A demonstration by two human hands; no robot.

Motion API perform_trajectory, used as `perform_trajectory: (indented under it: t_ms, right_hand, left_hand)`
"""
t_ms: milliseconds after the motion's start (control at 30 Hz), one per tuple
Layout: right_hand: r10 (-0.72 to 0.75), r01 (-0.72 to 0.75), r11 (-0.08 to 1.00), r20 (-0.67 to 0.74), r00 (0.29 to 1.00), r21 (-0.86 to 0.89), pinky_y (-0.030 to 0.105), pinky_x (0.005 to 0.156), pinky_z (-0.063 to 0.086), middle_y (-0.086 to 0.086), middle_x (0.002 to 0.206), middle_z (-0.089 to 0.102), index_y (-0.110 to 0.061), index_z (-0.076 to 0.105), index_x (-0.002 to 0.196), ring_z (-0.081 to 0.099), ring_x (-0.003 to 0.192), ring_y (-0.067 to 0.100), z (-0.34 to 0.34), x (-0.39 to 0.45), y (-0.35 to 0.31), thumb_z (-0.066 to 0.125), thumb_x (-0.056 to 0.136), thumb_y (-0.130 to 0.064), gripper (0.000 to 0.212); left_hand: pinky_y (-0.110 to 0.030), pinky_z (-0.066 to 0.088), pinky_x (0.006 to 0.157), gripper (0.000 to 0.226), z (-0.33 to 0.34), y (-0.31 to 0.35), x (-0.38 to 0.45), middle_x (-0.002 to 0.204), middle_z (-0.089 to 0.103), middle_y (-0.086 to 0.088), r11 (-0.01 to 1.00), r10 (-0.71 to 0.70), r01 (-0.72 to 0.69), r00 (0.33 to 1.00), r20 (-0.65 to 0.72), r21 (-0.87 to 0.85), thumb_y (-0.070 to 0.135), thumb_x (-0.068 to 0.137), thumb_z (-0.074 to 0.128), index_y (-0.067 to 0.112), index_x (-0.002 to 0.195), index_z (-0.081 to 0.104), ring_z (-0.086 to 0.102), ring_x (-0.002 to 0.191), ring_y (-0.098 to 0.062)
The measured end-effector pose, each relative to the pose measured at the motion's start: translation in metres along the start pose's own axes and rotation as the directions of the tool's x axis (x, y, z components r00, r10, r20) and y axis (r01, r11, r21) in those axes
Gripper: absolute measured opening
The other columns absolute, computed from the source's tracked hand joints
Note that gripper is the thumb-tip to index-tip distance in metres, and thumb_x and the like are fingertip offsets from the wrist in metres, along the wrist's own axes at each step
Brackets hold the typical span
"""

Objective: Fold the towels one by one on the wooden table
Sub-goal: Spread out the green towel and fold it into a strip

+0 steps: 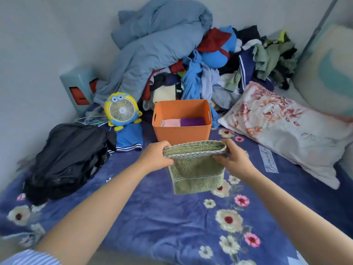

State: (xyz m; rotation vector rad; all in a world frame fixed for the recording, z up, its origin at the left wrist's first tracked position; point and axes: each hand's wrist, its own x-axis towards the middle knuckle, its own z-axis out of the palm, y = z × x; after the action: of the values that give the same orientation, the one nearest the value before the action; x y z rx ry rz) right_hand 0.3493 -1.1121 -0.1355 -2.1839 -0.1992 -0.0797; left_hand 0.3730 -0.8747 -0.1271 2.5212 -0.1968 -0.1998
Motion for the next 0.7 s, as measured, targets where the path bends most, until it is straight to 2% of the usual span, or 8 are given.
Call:
perform_trajectory:
  t_ms: [133,267,333,367,433,500,600,700]
  right_hand:
    - [-0.018,0.018,0.999,-0.003,1.000,0.051,-0.004,0.061,0.036,-0.023,0.083,0.050,-0.021,0.048,0.100,0.048,0.076,-0.009,0.002,0.057,0.004,0.062,0.083,-0.008,0.026]
    - [0.045,-0.044,0.980,-0.003,0.999,0.192,-0.002,0.057,0.040,-0.019,0.083,0.056,-0.034,0.050,0.085,0.056,0.070,-0.013,0.000,0.123,0.024,0.062,0.084,-0.008,0.029]
    - [0.082,-0.079,0.960,0.000,0.997,0.268,-0.002,0.055,0.041,-0.016,0.082,0.057,-0.037,0.051,0.082,0.054,0.064,-0.020,0.000,0.148,0.033,0.061,0.084,-0.007,0.031]
    - [0.093,-0.091,0.951,0.008,0.996,0.295,-0.001,0.056,0.042,-0.016,0.081,0.057,-0.036,0.051,0.082,0.054,0.064,-0.020,-0.001,0.170,0.041,0.061,0.084,-0.008,0.030]
    - [0.106,-0.111,0.940,0.033,0.994,0.323,0.007,0.065,0.046,-0.015,0.083,0.058,-0.037,0.052,0.085,0.057,0.071,-0.012,-0.002,0.204,0.053,0.060,0.085,-0.013,0.025]
    - [0.105,-0.123,0.937,0.074,0.992,0.328,0.025,0.076,0.048,-0.011,0.088,0.059,-0.035,0.050,0.094,0.058,0.083,0.004,-0.001,0.231,0.059,0.058,0.087,-0.019,0.019]
    - [0.081,-0.106,0.948,0.095,0.992,0.300,0.033,0.077,0.045,-0.001,0.092,0.056,-0.030,0.045,0.104,0.054,0.087,0.017,0.007,0.279,0.067,0.056,0.089,-0.020,0.022]
    - [0.054,-0.079,0.949,0.088,0.995,0.306,0.030,0.074,0.043,0.000,0.088,0.054,-0.028,0.047,0.107,0.051,0.083,0.015,0.022,0.333,0.071,0.056,0.089,-0.017,0.024]
  left_hand:
    - [-0.014,0.031,0.044,0.020,-0.004,-0.010,0.047,0.068,0.053,0.010,0.965,-0.100,0.082,0.993,-0.061,-0.248,0.010,0.071,0.064,0.025,0.080,0.054,0.045,0.056,-0.005]
    - [-0.020,0.037,0.055,0.024,-0.007,-0.016,0.107,0.072,0.057,0.007,0.900,-0.150,0.109,0.986,-0.066,-0.422,0.008,0.072,0.067,0.027,0.083,0.059,0.051,0.067,-0.012]
    - [-0.016,0.037,0.053,0.023,-0.010,-0.018,0.132,0.072,0.059,0.004,0.871,-0.171,0.122,0.983,-0.062,-0.476,0.011,0.074,0.070,0.024,0.091,0.062,0.052,0.066,-0.014]
    - [-0.015,0.040,0.059,0.030,-0.011,-0.020,0.155,0.082,0.062,0.002,0.864,-0.189,0.136,0.980,-0.060,-0.485,0.013,0.074,0.070,0.019,0.102,0.063,0.056,0.074,-0.015]
    - [-0.025,0.046,0.086,0.049,-0.013,-0.022,0.189,0.114,0.061,-0.004,0.841,-0.242,0.174,0.968,-0.068,-0.513,0.016,0.076,0.071,0.012,0.123,0.056,0.057,0.105,-0.021]
    - [-0.035,0.045,0.096,0.042,-0.017,-0.026,0.212,0.115,0.061,-0.003,0.804,-0.256,0.154,0.961,-0.101,-0.574,0.015,0.077,0.070,0.011,0.117,0.059,0.055,0.111,-0.021]
    - [-0.026,0.049,0.077,0.017,-0.021,-0.035,0.249,0.089,0.064,0.006,0.746,-0.290,0.132,0.947,-0.141,-0.653,0.009,0.080,0.068,0.024,0.086,0.062,0.060,0.088,-0.013]
    - [-0.020,0.046,0.072,0.015,-0.026,-0.051,0.297,0.089,0.063,0.008,0.704,-0.345,0.117,0.919,-0.193,-0.701,0.005,0.084,0.062,0.019,0.090,0.059,0.059,0.085,-0.009]
